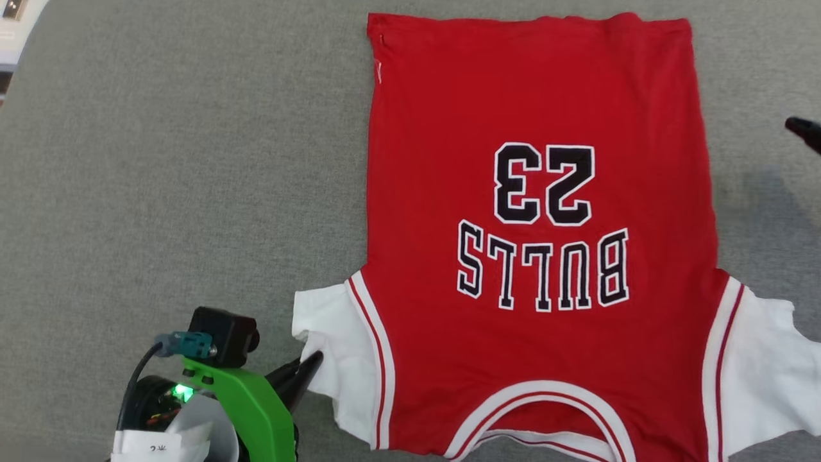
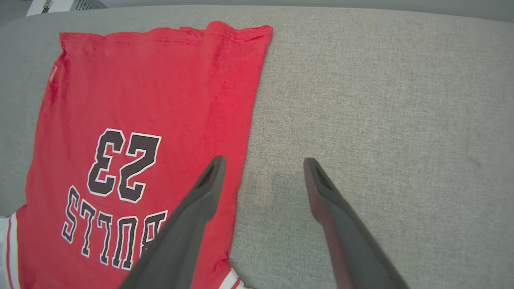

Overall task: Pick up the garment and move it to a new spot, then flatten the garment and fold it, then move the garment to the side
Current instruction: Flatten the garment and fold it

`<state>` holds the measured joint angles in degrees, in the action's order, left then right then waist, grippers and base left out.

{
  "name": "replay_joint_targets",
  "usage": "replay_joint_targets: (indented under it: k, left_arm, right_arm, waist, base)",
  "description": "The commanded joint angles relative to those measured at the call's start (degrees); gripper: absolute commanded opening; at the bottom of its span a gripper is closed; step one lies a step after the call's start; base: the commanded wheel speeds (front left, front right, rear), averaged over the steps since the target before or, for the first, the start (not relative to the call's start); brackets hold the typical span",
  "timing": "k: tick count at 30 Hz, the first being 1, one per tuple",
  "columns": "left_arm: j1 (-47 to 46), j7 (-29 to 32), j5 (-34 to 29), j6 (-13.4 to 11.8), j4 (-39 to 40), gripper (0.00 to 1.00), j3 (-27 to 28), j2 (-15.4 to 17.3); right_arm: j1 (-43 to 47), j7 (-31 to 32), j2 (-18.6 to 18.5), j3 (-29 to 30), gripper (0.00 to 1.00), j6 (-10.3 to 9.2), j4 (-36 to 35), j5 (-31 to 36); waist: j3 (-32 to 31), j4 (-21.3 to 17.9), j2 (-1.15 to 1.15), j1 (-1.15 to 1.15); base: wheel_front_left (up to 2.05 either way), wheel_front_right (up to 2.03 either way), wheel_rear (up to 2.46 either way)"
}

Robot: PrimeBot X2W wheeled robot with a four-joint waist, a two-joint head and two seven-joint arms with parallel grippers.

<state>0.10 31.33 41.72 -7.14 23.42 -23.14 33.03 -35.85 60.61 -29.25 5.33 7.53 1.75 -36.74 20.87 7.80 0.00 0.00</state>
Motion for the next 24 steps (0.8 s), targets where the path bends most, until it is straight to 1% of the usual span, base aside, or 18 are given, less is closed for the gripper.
replay_joint_targets:
  k: [1, 6, 13, 19, 24]
  left_arm:
    - [-1.17, 0.02, -0.51, 0.39, -0.01, 0.00, -0.44, -0.52]
    - [-3.27, -0.91, -1.51, 1.50, -0.41, 0.00, -2.04, -1.95]
    - [-5.58, -2.10, -2.22, 2.77, -1.25, 0.00, -3.83, -3.89]
    - [-6.95, -2.98, -2.57, 3.56, -2.19, 0.00, -4.84, -5.09]
    - [-7.43, -3.60, -2.68, 3.77, -2.62, 0.00, -5.26, -5.75]
  right_arm:
    - [-2.64, 0.55, -0.74, -0.58, 1.00, -0.04, 1.94, 1.09]
    - [-13.01, 1.47, -2.54, -2.16, 1.00, -0.04, 9.76, 4.23]
    - [-23.88, 1.82, -4.58, -5.42, 1.00, -0.04, 18.25, 8.26]
    - [-28.26, 1.19, -5.64, -8.01, 1.00, -0.04, 23.45, 10.60]
    - [-29.25, 0.82, -6.21, -10.07, 1.00, -0.04, 26.61, 11.34]
  waist:
    - [7.15, 6.05, 0.00, 0.00]
    - [10.91, 8.99, 0.00, 0.00]
    - [14.60, 12.22, 0.00, 0.00]
    - [16.08, 14.31, 0.00, 0.00]
    - [16.61, 15.27, 0.00, 0.00]
  base:
    - [0.00, 0.00, 0.00]
    - [0.00, 0.00, 0.00]
    - [0.00, 0.00, 0.00]
    - [0.00, 0.00, 0.00]
    - [0.00, 0.00, 0.00]
